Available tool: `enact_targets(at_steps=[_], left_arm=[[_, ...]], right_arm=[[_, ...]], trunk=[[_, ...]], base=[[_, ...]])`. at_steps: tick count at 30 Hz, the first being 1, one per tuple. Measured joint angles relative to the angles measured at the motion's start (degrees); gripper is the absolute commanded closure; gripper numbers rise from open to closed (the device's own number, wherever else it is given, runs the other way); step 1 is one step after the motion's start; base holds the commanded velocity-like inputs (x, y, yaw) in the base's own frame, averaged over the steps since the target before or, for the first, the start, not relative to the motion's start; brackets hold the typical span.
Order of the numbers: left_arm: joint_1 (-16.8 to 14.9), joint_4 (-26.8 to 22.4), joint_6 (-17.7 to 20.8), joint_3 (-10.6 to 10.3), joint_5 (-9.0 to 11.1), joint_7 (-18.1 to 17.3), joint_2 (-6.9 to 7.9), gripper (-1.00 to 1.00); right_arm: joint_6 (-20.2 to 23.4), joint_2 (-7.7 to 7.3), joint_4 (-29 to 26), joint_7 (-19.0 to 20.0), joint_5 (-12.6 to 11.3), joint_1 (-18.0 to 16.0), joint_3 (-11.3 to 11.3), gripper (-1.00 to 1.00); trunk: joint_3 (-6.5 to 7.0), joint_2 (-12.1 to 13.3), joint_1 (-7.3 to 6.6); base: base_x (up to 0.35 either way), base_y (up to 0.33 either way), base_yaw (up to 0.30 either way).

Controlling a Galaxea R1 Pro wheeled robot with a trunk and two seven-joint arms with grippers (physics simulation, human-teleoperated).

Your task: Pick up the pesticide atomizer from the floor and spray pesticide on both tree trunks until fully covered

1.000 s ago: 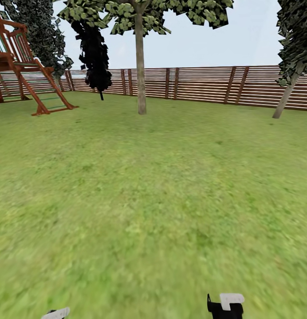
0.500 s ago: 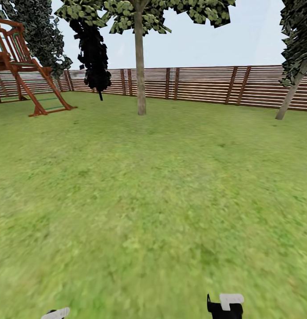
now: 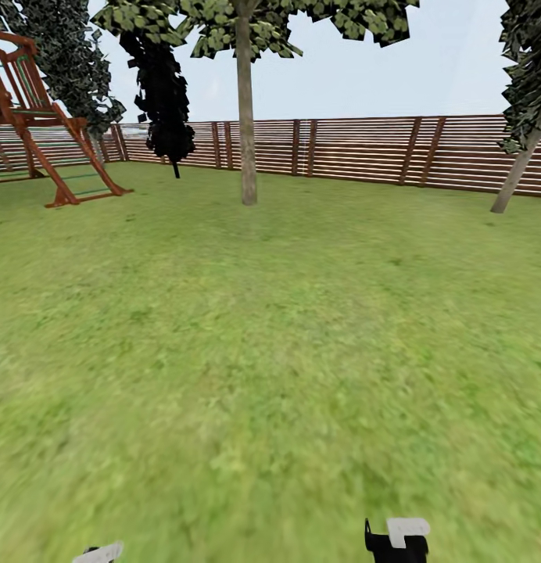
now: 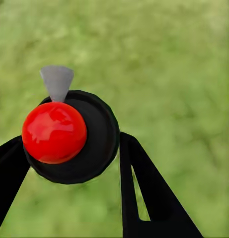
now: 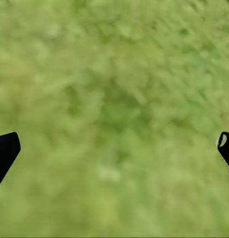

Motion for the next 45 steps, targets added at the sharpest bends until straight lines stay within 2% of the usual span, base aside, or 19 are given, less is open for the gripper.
enact_targets(at_steps=[37,45], left_arm=[[0.00,0.00,0.00,0.00,0.00,0.00,0.00,1.00],[0.01,-0.02,0.00,0.00,0.01,0.00,0.01,1.00]], right_arm=[[0.00,0.00,0.00,0.00,0.00,0.00,0.00,-1.00],[-0.01,0.00,0.02,0.01,-0.03,-0.01,0.03,-1.00]], trunk=[[0.00,0.00,0.00],[-0.11,0.00,0.00]], base=[[0.338,0.000,0.000],[0.338,0.000,0.201]])
